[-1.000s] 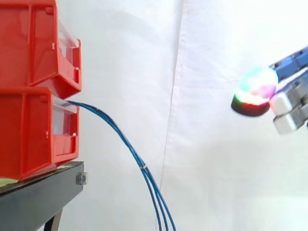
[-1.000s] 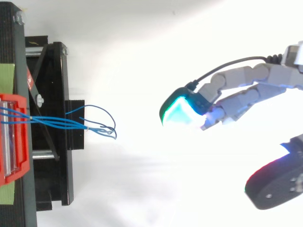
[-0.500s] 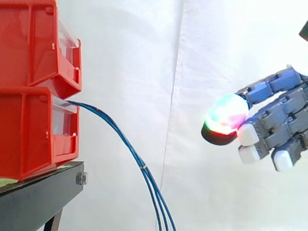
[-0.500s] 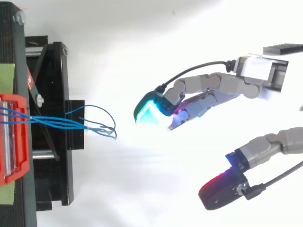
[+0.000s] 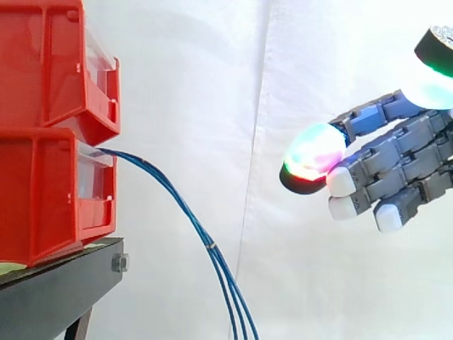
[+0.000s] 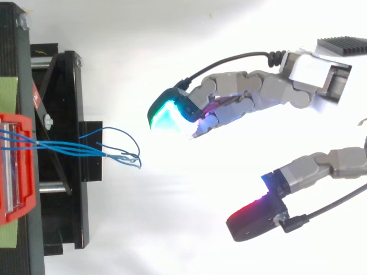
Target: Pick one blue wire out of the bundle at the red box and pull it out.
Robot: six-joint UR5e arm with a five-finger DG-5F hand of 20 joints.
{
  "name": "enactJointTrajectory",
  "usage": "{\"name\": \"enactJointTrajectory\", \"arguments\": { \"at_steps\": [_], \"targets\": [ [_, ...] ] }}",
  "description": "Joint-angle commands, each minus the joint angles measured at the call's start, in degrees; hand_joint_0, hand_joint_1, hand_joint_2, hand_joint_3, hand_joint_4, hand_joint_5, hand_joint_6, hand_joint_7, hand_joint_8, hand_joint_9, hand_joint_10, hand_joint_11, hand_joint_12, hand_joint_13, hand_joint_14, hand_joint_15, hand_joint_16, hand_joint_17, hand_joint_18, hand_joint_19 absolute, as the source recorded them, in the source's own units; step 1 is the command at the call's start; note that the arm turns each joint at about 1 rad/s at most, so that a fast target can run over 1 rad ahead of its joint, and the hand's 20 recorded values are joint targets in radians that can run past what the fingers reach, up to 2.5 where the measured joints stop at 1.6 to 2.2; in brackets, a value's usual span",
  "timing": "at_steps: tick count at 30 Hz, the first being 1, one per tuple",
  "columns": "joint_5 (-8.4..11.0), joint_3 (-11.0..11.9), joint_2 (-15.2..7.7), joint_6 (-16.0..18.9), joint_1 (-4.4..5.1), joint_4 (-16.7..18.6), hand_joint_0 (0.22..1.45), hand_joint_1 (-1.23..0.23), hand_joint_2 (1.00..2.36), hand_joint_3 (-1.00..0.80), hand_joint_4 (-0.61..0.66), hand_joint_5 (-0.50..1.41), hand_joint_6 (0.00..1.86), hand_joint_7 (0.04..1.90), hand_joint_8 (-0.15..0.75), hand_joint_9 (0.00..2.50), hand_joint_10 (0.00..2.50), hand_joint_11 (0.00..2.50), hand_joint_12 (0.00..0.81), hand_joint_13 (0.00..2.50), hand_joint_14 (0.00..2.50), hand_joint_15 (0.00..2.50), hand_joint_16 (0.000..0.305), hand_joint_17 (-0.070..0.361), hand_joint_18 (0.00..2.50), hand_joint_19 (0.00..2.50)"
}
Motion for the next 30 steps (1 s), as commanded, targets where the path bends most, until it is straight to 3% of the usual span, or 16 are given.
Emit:
{"name": "enactJointTrajectory", "arguments": {
  "at_steps": [1,4,9,13,17,21,27,30],
  "targets": [
    [0.24,0.00,0.00,-3.48,0.00,1.92,0.58,-0.71,1.00,-0.49,0.34,-0.17,0.50,0.81,0.304,0.62,0.00,0.04,0.404,0.58,0.00,0.13,0.055,0.124,0.59,0.39],
    [0.24,0.00,-0.35,-5.68,0.09,3.24,0.58,-0.71,1.00,-0.49,0.34,-0.17,0.50,0.81,0.304,0.62,0.00,0.05,0.404,0.58,0.00,0.13,0.055,0.124,0.59,0.40],
    [-0.02,0.00,-3.34,-5.07,0.09,4.47,0.58,-0.69,1.00,-0.48,0.34,-0.16,0.50,0.82,0.305,0.63,0.00,0.06,0.406,0.59,0.00,0.14,0.056,0.125,0.59,0.39],
    [-0.02,0.26,-6.07,-4.01,0.18,8.51,0.58,-0.69,1.00,-0.48,0.34,-0.16,0.50,0.84,0.306,0.64,0.00,0.06,0.405,0.59,0.00,0.14,0.056,0.125,0.59,0.40],
    [-0.38,2.37,-8.44,-8.23,0.09,12.47,0.57,-0.69,1.00,-0.48,0.34,-0.16,0.50,0.84,0.307,0.64,0.00,0.06,0.406,0.59,0.01,0.15,0.056,0.126,0.60,0.40],
    [0.06,3.78,-10.72,-11.13,0.09,13.26,0.57,-0.69,1.00,-0.48,0.34,-0.16,0.50,0.84,0.307,0.64,0.00,0.07,0.406,0.59,0.01,0.15,0.056,0.126,0.60,0.40],
    [-0.55,7.12,-14.33,-11.13,-0.62,14.23,0.56,-0.68,1.00,-0.48,0.34,-0.15,0.50,0.84,0.309,0.65,0.00,0.07,0.407,0.60,0.00,0.15,0.056,0.127,0.60,0.41],
    [-1.69,7.47,-15.21,-10.16,-0.88,15.81,0.56,-0.68,1.00,-0.47,0.34,-0.15,0.50,0.84,0.310,0.66,0.00,0.07,0.407,0.60,0.01,0.15,0.057,0.127,0.60,0.41]
  ]
}}
